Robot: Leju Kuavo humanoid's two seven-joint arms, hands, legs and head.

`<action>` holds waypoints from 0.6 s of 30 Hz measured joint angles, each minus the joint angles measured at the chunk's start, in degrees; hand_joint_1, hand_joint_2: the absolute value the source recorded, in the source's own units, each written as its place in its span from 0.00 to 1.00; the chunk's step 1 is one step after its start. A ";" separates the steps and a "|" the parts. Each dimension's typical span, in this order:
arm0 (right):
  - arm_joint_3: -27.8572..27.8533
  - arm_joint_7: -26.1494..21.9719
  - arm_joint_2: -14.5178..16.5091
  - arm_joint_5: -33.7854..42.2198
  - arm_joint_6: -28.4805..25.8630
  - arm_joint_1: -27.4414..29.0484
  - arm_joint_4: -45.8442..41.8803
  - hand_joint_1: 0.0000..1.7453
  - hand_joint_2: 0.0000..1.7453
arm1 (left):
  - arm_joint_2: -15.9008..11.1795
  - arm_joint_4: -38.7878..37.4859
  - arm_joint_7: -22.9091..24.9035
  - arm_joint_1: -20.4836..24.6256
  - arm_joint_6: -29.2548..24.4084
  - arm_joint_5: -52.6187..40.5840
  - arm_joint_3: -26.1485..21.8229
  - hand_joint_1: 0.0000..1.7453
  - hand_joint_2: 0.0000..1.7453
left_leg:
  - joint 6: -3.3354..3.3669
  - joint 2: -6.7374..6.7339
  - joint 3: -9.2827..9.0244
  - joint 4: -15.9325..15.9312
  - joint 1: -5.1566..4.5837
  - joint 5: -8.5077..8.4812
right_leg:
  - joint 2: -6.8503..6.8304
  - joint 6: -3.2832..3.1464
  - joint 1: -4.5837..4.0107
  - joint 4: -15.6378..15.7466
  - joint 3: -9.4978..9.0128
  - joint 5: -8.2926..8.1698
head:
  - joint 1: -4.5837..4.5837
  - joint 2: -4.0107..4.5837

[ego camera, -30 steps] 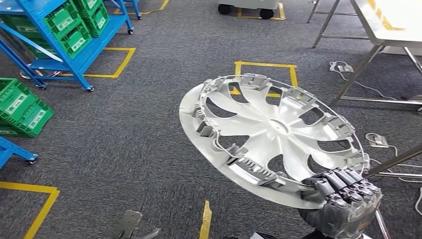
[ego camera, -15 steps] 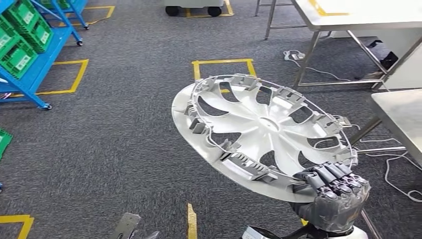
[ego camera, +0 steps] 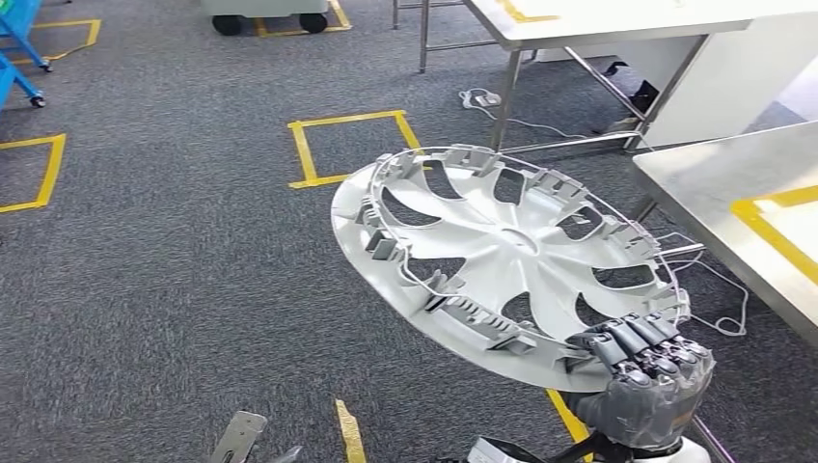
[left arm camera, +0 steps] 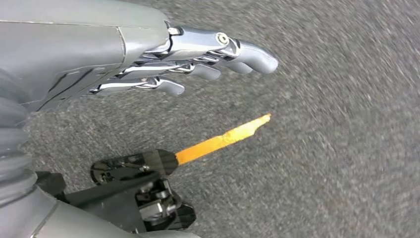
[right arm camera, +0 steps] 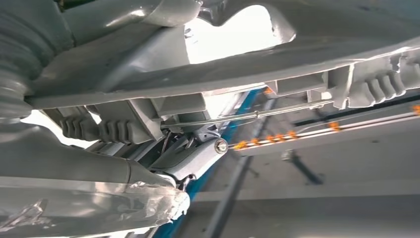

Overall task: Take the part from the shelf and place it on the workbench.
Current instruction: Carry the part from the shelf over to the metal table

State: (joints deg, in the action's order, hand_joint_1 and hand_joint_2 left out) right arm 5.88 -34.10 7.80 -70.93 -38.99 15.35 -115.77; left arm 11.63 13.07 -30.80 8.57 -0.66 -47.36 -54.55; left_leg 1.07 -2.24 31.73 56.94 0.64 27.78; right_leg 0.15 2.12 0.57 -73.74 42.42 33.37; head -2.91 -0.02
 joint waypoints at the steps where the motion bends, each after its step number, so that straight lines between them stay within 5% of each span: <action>1: -0.01 0.02 0.00 0.00 0.00 0.02 0.05 1.00 1.00 | 0.03 -0.01 0.00 0.03 0.00 0.00 0.00 0.00 1.00 | -0.12 -0.70 -0.18 0.00 0.01 0.15 | -0.42 0.07 0.10 2.79 -1.52 -1.72 | 0.01 0.00; 3: -0.01 0.01 0.00 -0.01 0.00 -0.02 0.09 1.00 1.00 | 0.08 -0.01 0.00 0.08 0.00 -0.01 0.00 0.00 1.00 | -0.60 -1.91 -0.67 0.03 -0.15 0.56 | -2.77 -0.01 -0.05 11.13 -6.24 -4.94 | -0.01 0.00; 5: 0.01 -0.03 0.00 0.01 0.00 -0.12 0.12 1.00 1.00 | 0.04 0.00 0.00 0.10 0.00 -0.01 0.00 0.00 1.00 | -1.13 -2.86 -1.06 0.16 -0.45 0.91 | -4.23 -0.58 -0.39 15.48 -8.82 -5.80 | 0.10 -0.01; 8: 0.00 0.02 0.00 0.01 0.00 -0.07 0.14 1.00 1.00 | 0.07 -0.01 0.00 0.21 0.00 -0.02 -0.01 0.00 1.00 | -1.93 -4.01 -1.47 0.21 -0.35 1.34 | -2.63 -1.68 -0.52 15.75 -8.85 -5.77 | 0.19 0.00; 10: 0.03 -0.01 0.00 0.01 0.00 -0.12 0.14 1.00 1.00 | 0.10 -0.02 -0.01 0.44 0.00 -0.02 -0.01 0.00 1.00 | -2.48 -2.35 -0.70 2.33 -0.10 3.12 | -1.34 -2.37 -0.33 16.03 -8.97 -6.00 | 0.39 0.00; 12: 0.05 -0.03 0.00 0.00 0.00 -0.24 0.19 1.00 1.00 | 0.09 -0.02 -0.01 0.46 0.00 -0.02 0.00 0.00 1.00 | -2.62 0.38 2.44 8.86 0.01 6.44 | -0.08 -2.84 -0.30 16.12 -9.06 -6.08 | 0.72 0.00; 14: 0.07 -0.04 0.00 -0.02 0.00 -0.28 0.24 1.00 1.00 | 0.07 -0.02 0.00 0.15 0.00 -0.02 -0.01 0.00 1.00 | -2.48 1.43 5.96 15.16 -0.02 8.18 | 1.45 -3.06 -0.46 16.10 -9.11 -6.07 | 0.84 0.00; 16: 0.06 0.35 0.00 -0.42 0.00 -0.25 0.25 1.00 1.00 | 0.00 -0.02 0.06 -0.04 -0.01 -0.14 -0.02 0.00 1.00 | -2.07 1.94 6.35 14.36 -0.08 5.61 | 3.17 -3.08 -0.59 16.08 -9.29 -6.05 | 0.84 0.00; 18: -0.01 3.89 -0.25 -4.63 0.00 0.14 -0.19 1.00 1.00 | -0.07 -0.02 0.67 -0.01 -0.09 -1.01 0.16 0.00 1.00 | -1.43 4.42 3.93 7.92 -0.08 1.12 | 4.75 -2.98 -0.62 16.03 -9.42 -5.99 | 0.85 0.00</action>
State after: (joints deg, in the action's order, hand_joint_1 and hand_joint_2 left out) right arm 5.87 -30.21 7.56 -75.56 -38.99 15.49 -115.96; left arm 11.56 13.05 -30.12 8.56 -0.75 -48.37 -54.39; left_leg -0.36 2.18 35.66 64.86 0.56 28.90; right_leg 4.90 -0.86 -0.05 -57.71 32.99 27.37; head -2.06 -0.02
